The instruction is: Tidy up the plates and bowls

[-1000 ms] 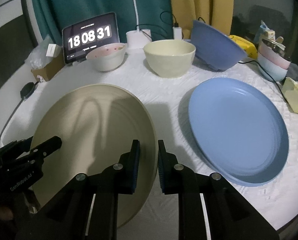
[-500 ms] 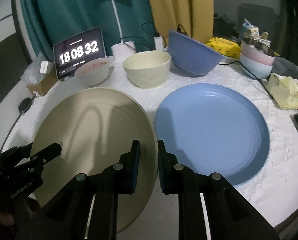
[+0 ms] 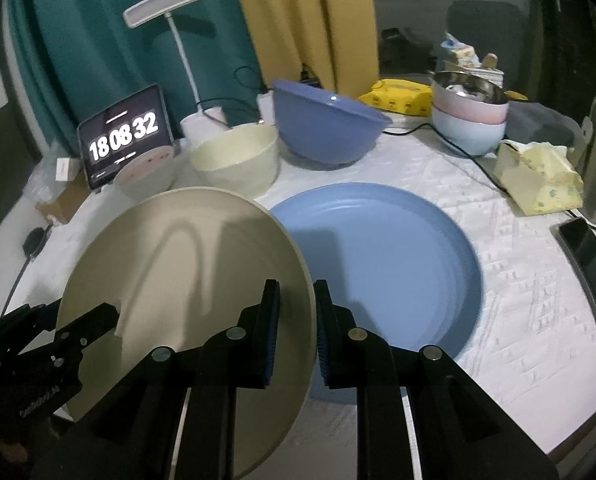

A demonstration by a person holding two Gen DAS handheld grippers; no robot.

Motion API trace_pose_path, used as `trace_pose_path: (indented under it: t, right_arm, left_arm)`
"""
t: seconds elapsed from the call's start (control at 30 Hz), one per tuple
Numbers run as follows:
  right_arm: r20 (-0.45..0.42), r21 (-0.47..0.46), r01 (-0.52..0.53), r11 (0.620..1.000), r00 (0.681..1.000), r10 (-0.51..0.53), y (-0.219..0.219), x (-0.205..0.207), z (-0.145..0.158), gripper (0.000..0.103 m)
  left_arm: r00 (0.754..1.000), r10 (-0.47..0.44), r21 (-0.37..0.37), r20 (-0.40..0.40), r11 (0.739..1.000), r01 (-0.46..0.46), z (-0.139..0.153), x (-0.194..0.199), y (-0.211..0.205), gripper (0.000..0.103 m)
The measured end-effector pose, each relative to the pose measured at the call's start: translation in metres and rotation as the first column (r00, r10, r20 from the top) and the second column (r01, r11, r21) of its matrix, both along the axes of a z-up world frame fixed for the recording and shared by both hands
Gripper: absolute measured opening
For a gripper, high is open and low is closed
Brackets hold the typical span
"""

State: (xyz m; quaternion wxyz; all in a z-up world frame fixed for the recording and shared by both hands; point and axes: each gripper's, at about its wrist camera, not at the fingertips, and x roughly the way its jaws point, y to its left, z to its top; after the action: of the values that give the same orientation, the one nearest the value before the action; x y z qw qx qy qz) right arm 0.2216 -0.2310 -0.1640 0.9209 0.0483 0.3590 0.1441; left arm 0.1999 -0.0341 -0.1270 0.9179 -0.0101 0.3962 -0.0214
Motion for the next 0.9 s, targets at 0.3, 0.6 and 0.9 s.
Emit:
trace_pose_path:
  t: [0.3, 0.6, 0.9]
  right_arm:
    - [-0.006, 0.014, 0.046, 0.999, 0.999, -0.046, -0.031, 0.016, -0.001, 0.018]
    - [-0.022, 0.018, 0.083, 0.996, 0.996, -0.082, -0.057, 0.033, -0.006, 0.019]
    - [-0.044, 0.032, 0.109, 0.994, 0.993, -0.107, -0.076, 0.05, -0.013, 0.019]
  left_arm:
    - [0.999, -0.046, 0.01, -0.01, 0.999, 0.046, 0.0, 0.02, -0.03, 0.045]
    - [0.996, -0.08, 0.018, -0.027, 0.997, 0.08, -0.004, 0.041, -0.056, 0.045]
    - [0.994, -0.105, 0.033, -0.044, 0.994, 0.106, -0.01, 0.06, -0.075, 0.045]
